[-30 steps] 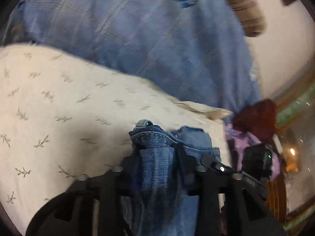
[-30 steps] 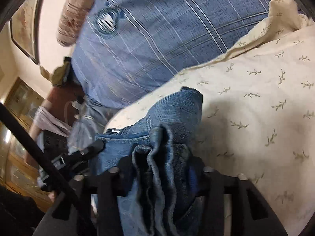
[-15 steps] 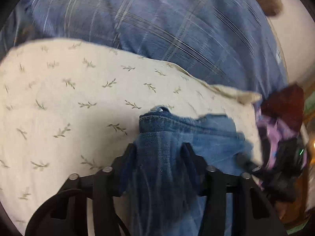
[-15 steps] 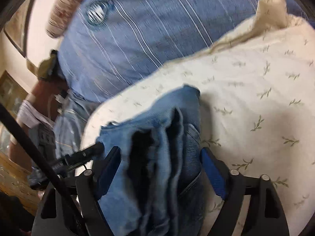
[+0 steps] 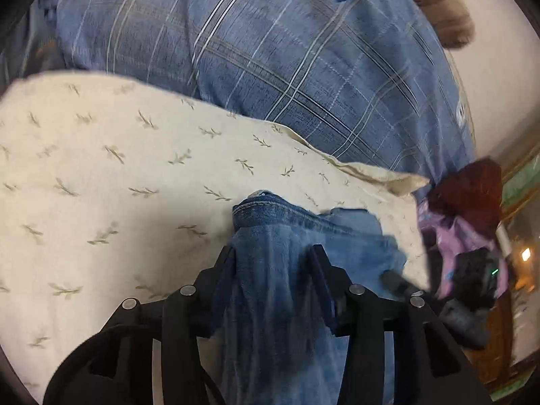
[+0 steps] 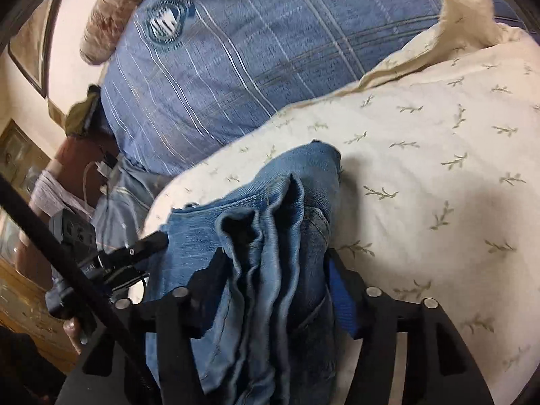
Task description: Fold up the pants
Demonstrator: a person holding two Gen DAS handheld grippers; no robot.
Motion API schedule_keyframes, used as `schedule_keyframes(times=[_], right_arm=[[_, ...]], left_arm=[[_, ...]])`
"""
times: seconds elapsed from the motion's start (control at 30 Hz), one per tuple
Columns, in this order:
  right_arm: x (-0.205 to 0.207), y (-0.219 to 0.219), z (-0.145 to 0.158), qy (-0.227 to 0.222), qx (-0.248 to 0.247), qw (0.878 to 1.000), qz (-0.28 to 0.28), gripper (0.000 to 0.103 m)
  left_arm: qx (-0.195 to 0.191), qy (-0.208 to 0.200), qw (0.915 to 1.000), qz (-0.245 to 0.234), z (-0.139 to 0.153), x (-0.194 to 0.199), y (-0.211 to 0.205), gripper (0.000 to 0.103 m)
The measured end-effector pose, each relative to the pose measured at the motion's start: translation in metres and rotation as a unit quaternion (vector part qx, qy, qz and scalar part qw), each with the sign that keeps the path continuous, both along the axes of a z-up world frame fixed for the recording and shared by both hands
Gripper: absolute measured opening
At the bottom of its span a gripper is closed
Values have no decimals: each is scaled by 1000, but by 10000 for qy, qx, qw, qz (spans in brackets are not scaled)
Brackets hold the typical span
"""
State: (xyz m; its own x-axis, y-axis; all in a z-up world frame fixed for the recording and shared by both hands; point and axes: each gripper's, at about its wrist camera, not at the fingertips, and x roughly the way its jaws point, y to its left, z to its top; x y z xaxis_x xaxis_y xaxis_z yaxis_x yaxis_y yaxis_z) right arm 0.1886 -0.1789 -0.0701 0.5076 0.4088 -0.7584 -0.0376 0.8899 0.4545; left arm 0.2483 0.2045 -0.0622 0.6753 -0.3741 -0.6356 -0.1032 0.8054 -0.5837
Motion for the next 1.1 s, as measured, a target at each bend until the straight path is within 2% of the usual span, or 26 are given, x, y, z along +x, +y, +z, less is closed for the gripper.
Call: schedule_keyframes(times=[0.03,0.13,0.23,0.37,0.4,0.43,0.47,0.5,0.53,0.57,0.63,0.7,0.77,0.8,0.87,0.9,0.93,1.03,1.1], right_arm=[[-8,-2,6,-104,58,9999,-69,75],[-33,-9,13,-243,303,9986,-350,82],[-71,-12,4,-203,600,9955,-702,84],[-101,0,2,-186,591,9961,-622,84],[-104,6,3,-216,543,9969,-536,84],[-105,14,3,-257,246,9983,-470,84],[-106,17,3,-267,7,9986,-465,83],[-105,21,1,-224,-293,9984,-439,71],[-103,23,-2,-156,-395,9984,-383,61],[-102,23,-3,-114,-411,9984,-365,58],[-104,27,3,-155,-555,9980,-278,44],[-109,28,9,-260,-615,9974,-286,44],[-114,22,6,-283,-417,9981,-366,51],[-116,19,3,-247,-290,9984,-418,60],[-128,11,10,-282,-8,9980,-573,64],[-134,9,15,-396,48,9975,-590,76],[-143,8,23,-554,51,9966,-603,83],[-163,11,33,-690,-239,9958,-559,84],[-170,16,31,-679,-397,9959,-447,84]], left_arm=[[110,98,9998,-91,2,-7,-3,50],[-77,217,9996,-185,-4,-35,-3,49],[-30,219,9997,-135,-13,-69,-16,49],[4,41,10000,-84,-18,-99,-27,49],[48,-11,10000,-72,-18,-101,-28,49],[78,-54,9999,-80,-19,-102,-30,46],[97,-88,9999,-99,-20,-104,-30,39],[141,-126,9998,-110,-22,-105,-31,35],[120,-161,9997,-156,-23,-110,-28,26],[5,-234,9995,-217,-21,-112,-26,22],[-228,-410,9984,-307,-18,-117,-21,21],[-311,-375,9986,-216,-21,-122,-17,25],[-219,-238,9995,-37,-27,-129,-12,38],[-194,-178,9997,-14,-28,-134,-11,38],[-179,-231,9996,15,-23,-145,-8,42],[-62,-287,9995,82,-18,-155,-7,44],[116,-300,9994,157,-15,-163,-8,47],[603,-291,9973,317,-12,-190,-14,52],[795,-112,9966,191,-16,-195,-24,52]])
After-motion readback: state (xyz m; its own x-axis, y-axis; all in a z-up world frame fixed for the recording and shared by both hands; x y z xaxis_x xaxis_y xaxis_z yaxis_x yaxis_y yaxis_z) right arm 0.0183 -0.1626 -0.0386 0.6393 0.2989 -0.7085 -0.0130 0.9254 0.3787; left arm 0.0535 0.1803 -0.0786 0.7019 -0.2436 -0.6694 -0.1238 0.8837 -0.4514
